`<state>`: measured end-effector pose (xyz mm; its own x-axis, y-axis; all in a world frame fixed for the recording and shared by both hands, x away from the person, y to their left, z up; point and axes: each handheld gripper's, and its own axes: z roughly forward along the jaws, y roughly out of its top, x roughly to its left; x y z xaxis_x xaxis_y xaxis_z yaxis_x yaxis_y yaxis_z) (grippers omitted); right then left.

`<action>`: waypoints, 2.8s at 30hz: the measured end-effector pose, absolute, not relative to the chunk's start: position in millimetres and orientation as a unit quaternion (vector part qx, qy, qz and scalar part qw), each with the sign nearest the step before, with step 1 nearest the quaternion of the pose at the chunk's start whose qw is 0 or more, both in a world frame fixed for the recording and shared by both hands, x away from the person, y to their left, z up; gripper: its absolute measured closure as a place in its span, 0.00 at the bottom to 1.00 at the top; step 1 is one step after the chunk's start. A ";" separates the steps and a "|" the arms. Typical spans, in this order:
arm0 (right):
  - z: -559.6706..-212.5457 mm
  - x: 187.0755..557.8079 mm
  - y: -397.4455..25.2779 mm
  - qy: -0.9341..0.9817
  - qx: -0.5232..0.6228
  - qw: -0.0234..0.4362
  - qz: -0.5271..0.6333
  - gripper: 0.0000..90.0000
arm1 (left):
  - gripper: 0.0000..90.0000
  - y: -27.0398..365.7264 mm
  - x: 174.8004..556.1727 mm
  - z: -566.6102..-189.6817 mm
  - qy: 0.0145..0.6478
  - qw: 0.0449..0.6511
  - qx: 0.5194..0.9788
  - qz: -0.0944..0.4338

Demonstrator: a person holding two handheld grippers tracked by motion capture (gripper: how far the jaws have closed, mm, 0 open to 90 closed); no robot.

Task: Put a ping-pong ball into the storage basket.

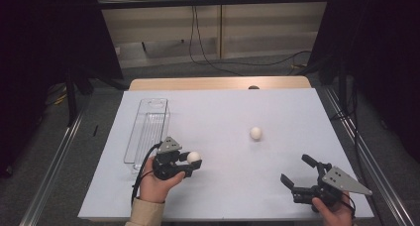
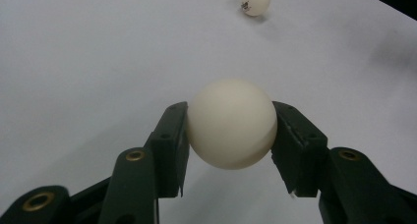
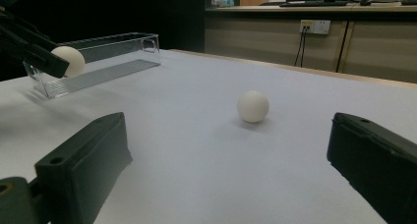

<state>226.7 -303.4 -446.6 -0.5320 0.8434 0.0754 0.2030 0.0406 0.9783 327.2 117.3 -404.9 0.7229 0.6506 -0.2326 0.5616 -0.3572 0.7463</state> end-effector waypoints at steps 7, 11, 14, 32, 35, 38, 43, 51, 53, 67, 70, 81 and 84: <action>-446.5 226.5 -303.0 0.664 0.395 0.280 0.571 0.02 | 0.57 119.7 328.3 -401.9 0.374 0.429 0.821 0.054; -446.5 226.6 -303.6 0.663 0.395 0.281 0.570 0.02 | 0.57 120.2 328.9 -401.1 0.376 0.429 0.820 0.053; -446.3 226.6 -303.8 0.662 0.396 0.280 0.571 0.02 | 0.57 120.5 329.2 -400.6 0.377 0.428 0.820 0.053; -446.5 226.9 -304.1 0.661 0.397 0.278 0.572 0.02 | 0.57 126.9 332.7 -396.4 0.384 0.431 0.815 0.052; -446.5 226.8 -304.0 0.661 0.398 0.278 0.573 0.02 | 0.57 127.2 333.1 -396.1 0.387 0.432 0.813 0.050; -446.5 226.9 -303.9 0.661 0.398 0.278 0.573 0.02 | 0.57 128.4 334.0 -394.7 0.386 0.431 0.814 0.051; -446.6 227.0 -304.0 0.661 0.397 0.277 0.573 0.02 | 0.57 130.9 335.7 -392.7 0.390 0.434 0.811 0.051; -446.6 227.0 -303.7 0.661 0.398 0.277 0.573 0.02 | 0.57 135.0 338.0 -388.2 0.396 0.437 0.806 0.055; -446.7 227.1 -303.8 0.661 0.398 0.277 0.573 0.02 | 0.57 136.5 338.9 -386.7 0.395 0.437 0.806 0.057; -446.6 227.1 -303.5 0.661 0.397 0.276 0.574 0.02 | 0.57 141.4 341.9 -381.5 0.403 0.441 0.800 0.061; -446.5 227.1 -303.2 0.661 0.397 0.275 0.574 0.02 | 0.57 142.8 342.6 -380.5 0.404 0.441 0.799 0.061; -446.3 227.0 -303.2 0.660 0.396 0.277 0.575 0.02 | 0.57 149.8 344.8 -377.6 0.410 0.444 0.793 0.069; -446.3 227.0 -303.3 0.660 0.397 0.277 0.575 0.02 | 0.57 151.6 345.3 -377.1 0.413 0.443 0.793 0.071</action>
<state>227.0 -303.3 -446.3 -0.5313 0.8422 0.0916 0.2064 0.0238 0.9782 345.3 151.6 -377.1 0.6495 0.7171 -0.2529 0.5909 -0.2667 0.7614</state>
